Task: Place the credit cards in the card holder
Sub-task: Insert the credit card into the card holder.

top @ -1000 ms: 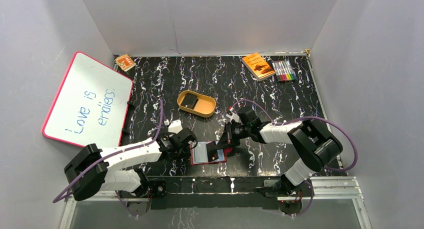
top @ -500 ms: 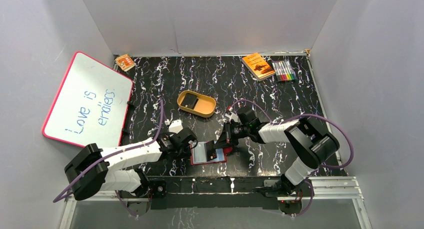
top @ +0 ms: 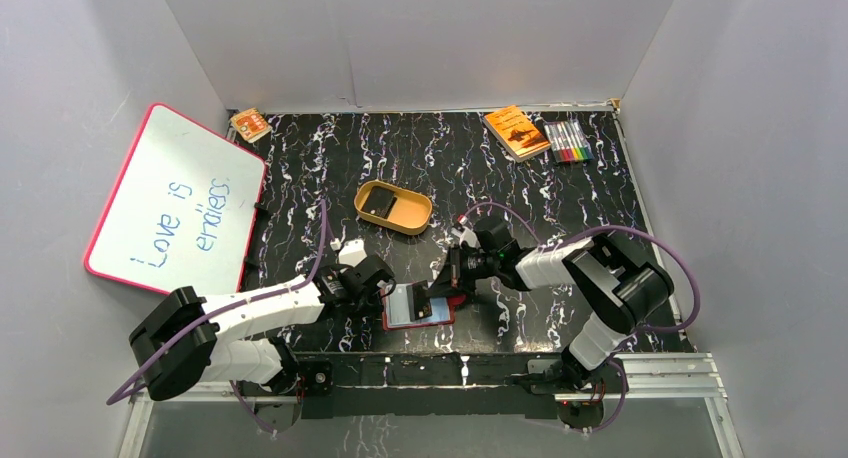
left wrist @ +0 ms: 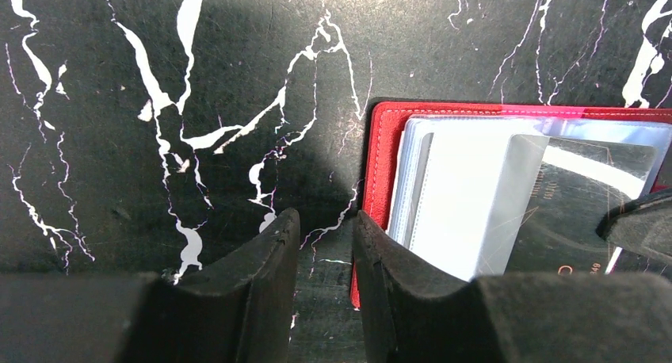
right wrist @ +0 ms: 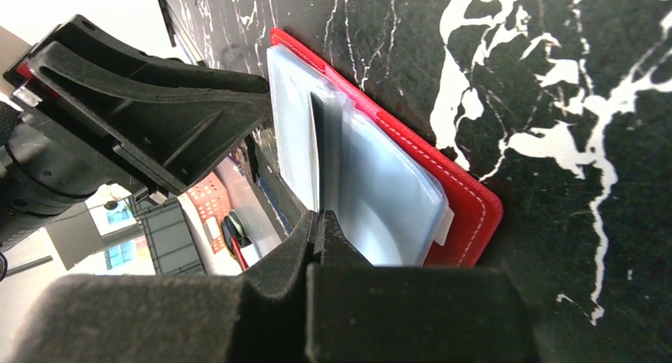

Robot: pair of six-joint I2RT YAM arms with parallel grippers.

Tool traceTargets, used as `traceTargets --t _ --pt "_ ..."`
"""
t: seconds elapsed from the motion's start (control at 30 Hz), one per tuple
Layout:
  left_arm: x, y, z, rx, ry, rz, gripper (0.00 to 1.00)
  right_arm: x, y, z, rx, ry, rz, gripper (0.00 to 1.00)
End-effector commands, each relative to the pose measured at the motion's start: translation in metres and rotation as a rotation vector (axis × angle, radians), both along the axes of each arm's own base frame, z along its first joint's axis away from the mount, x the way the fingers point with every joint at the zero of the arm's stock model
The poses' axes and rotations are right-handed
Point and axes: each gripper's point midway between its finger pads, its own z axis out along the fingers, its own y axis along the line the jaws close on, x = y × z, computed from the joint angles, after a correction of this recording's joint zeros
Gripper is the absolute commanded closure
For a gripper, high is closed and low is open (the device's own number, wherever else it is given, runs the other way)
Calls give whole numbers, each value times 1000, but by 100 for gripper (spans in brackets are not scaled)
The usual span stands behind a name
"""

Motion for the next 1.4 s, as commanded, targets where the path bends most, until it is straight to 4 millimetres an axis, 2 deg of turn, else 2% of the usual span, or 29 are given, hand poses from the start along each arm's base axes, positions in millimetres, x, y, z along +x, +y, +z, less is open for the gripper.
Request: traceTargets --t 0.0,0.37,0.7,0.77,0.8,1.0,1.2,1.37 --pt "-8 5 -10 15 40 1 71 4 4 -5 3 -12 -30 100" --pt "-9 0 -14 -4 53 -8 74 -5 18 -10 -9 1 0 100" --pt "-9 0 -12 -13 46 -10 76 -10 28 -5 -6 -8 14 100" --pt "-10 1 -12 -17 45 -7 77 -9 26 -1 -12 -13 2 96" --pt "-10 1 -12 -22 46 -3 77 -8 26 0 -17 -16 -6 100" --pt "-12 -1 -12 -39 53 -3 80 -10 22 -5 -2 40 -107 100" --pt "-14 -2 -12 -52 57 -10 82 -9 16 -15 -60 47 -232 100" --pt "-14 -4 -13 -60 59 -15 85 -7 19 -14 -70 42 -266 100"
